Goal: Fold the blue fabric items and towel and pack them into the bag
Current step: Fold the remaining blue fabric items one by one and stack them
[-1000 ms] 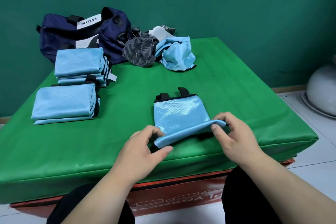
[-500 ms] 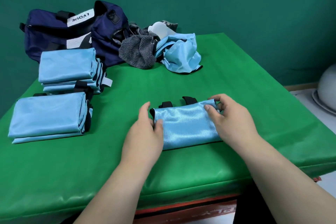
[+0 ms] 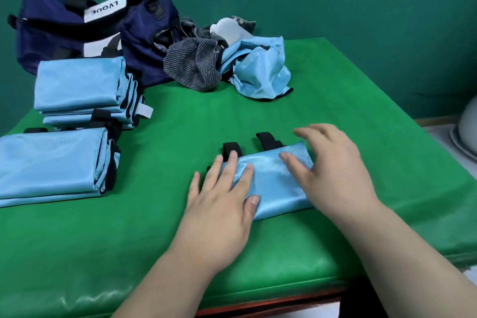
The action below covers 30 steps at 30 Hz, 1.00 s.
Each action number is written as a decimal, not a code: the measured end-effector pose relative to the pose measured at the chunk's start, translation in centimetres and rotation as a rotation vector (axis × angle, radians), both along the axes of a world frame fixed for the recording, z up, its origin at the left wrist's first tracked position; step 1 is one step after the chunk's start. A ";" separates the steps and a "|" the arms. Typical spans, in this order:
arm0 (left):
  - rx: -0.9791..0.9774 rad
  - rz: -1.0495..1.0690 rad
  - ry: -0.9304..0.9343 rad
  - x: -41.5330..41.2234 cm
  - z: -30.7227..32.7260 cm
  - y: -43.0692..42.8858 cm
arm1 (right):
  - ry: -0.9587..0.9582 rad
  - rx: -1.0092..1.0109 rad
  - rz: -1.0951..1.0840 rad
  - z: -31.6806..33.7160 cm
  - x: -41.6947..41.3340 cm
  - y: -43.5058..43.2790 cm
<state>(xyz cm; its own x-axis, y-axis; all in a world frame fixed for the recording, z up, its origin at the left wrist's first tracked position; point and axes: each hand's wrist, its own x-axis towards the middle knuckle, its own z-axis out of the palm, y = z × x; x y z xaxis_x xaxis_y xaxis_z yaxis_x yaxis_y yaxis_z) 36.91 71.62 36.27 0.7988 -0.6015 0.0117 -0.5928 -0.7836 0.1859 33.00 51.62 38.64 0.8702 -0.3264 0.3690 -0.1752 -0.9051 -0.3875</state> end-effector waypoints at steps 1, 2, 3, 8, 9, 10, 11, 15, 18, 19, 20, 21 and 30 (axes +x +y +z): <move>0.014 0.012 0.002 0.0 -0.3 -0.1 | 0.024 -0.071 0.093 -0.1 -0.2 0.6; 0.021 0.019 -0.001 0.0 -0.3 -0.2 | 0.102 -0.124 0.176 -0.4 -0.3 1.4; 0.030 0.019 -0.004 -0.1 -0.3 -0.2 | 0.207 -0.153 0.235 -0.7 -0.5 2.0; 0.051 -0.015 0.022 -0.1 -0.6 0.4 | 0.455 -0.141 0.221 -1.9 -1.3 0.6; 0.057 -0.021 0.030 -0.1 -0.5 0.5 | 0.466 -0.128 0.201 -1.9 -1.6 0.2; 0.059 -0.021 0.037 -0.1 -0.4 0.5 | 0.479 -0.115 0.178 -1.9 -1.8 -0.1; 0.056 -0.016 0.048 -0.1 -0.3 0.7 | 0.497 -0.101 0.155 -1.8 -2.0 -0.2; 0.013 0.044 0.079 -0.3 0.0 1.7 | 0.519 -0.064 0.116 -1.2 -2.7 -0.1; -0.063 0.122 0.124 -0.3 0.6 2.7 | 0.450 -0.061 0.103 -1.0 -2.8 -0.4; -0.087 0.127 0.141 -0.1 0.8 2.9 | 0.422 -0.053 0.094 -0.9 -2.8 -0.4; -0.123 0.127 0.158 0.1 1.0 3.0 | 0.394 -0.041 0.085 -0.8 -2.7 -0.4; -0.170 0.127 0.171 0.4 1.0 3.1 | 0.369 -0.026 0.077 -0.8 -2.7 -0.3; -0.356 0.210 0.182 1.0 1.2 2.6 | 0.137 0.200 0.059 -1.8 -2.1 0.2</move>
